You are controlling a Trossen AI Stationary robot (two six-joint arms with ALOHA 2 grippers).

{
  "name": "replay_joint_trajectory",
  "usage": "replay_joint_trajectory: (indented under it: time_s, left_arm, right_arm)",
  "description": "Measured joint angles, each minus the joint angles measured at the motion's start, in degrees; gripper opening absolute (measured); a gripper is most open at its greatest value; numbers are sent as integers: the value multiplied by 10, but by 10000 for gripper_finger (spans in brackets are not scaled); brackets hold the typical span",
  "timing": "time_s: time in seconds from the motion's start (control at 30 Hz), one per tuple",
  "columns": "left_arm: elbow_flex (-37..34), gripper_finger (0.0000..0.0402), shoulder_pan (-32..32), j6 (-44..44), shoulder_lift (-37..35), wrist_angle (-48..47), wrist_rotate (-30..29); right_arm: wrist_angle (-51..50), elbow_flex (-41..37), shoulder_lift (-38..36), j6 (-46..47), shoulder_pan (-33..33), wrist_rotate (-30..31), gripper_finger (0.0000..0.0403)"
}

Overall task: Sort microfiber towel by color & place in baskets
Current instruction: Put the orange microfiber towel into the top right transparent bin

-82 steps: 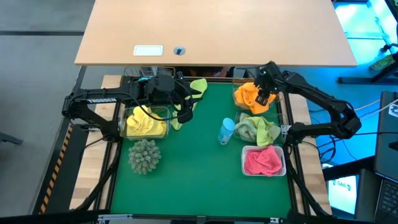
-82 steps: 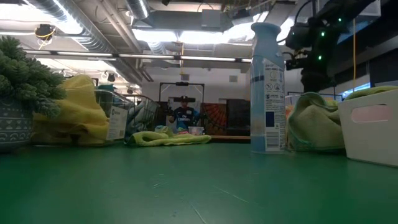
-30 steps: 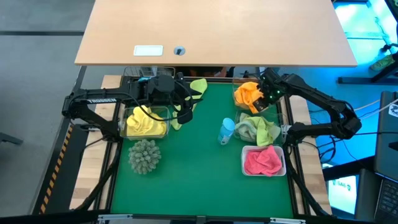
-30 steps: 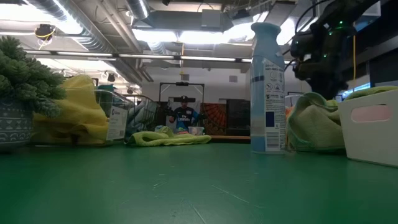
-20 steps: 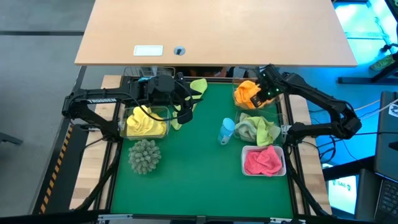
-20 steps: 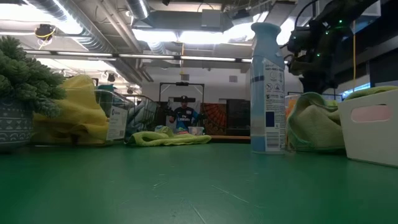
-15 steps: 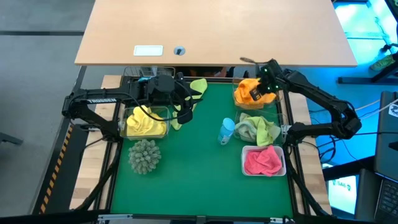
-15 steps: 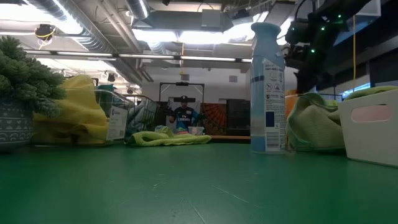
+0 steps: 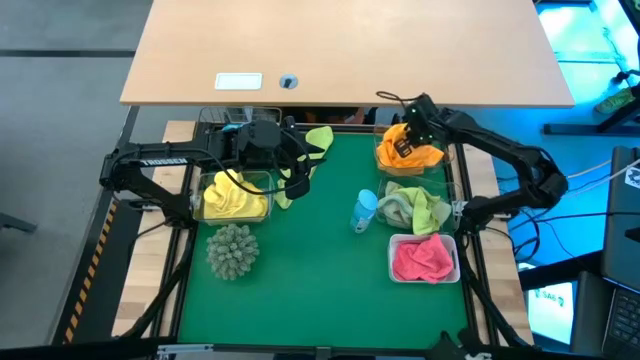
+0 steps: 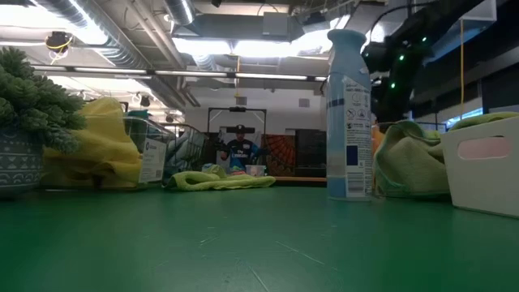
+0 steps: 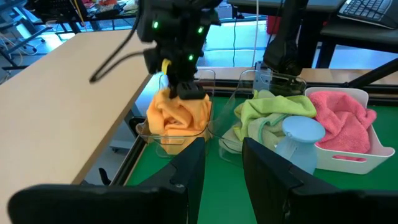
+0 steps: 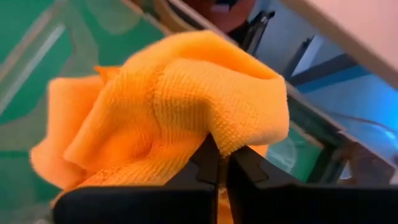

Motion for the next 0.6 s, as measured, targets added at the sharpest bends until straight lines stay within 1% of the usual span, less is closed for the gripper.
replay_joint_trajectory:
  time_s: [0.17,0.3,0.6]
  left_arm:
    - [0,102,0,0,0,0,0]
    - [0,102,0,0,0,0,0]
    - [0,102,0,1,0,0,0]
  right_arm:
    - [0,0,55,-1,0,3,10]
    - [0,0,81,-1,0,3,10]
    - [-2,0,88,0,0,0,28]
